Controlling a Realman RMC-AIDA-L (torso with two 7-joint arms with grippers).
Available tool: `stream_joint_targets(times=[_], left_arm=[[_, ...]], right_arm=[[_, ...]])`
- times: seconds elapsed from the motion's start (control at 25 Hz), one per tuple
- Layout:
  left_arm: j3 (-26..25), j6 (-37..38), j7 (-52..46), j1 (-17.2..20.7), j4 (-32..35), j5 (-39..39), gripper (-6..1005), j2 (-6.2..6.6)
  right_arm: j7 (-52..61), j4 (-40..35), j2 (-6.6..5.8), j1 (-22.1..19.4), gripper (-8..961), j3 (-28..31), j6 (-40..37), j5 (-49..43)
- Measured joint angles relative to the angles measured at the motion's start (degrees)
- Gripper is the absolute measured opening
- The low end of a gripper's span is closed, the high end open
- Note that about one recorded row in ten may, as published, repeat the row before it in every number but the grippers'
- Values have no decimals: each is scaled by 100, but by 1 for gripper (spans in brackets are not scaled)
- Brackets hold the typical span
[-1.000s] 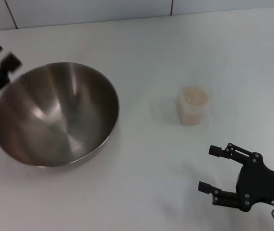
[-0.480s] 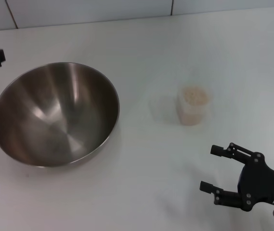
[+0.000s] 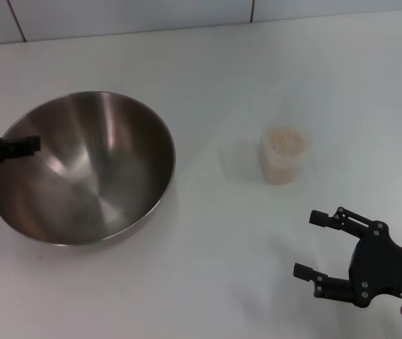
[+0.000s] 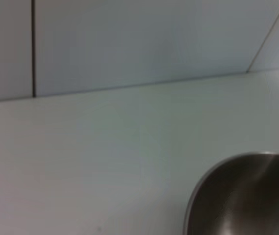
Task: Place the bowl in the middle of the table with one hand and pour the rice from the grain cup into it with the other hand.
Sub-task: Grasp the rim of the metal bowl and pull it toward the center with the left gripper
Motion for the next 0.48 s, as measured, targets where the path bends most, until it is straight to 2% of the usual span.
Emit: stream_joint_targets(times=[0.2,0.48], left_arm=[[-4,86,81,-284,-504,-2,834,7],[17,69,132,-349,-582,-64,830,4]], right_arm=[[0,-7,1,0,833,0,1,1],[0,-9,1,0,833,1,1,1]])
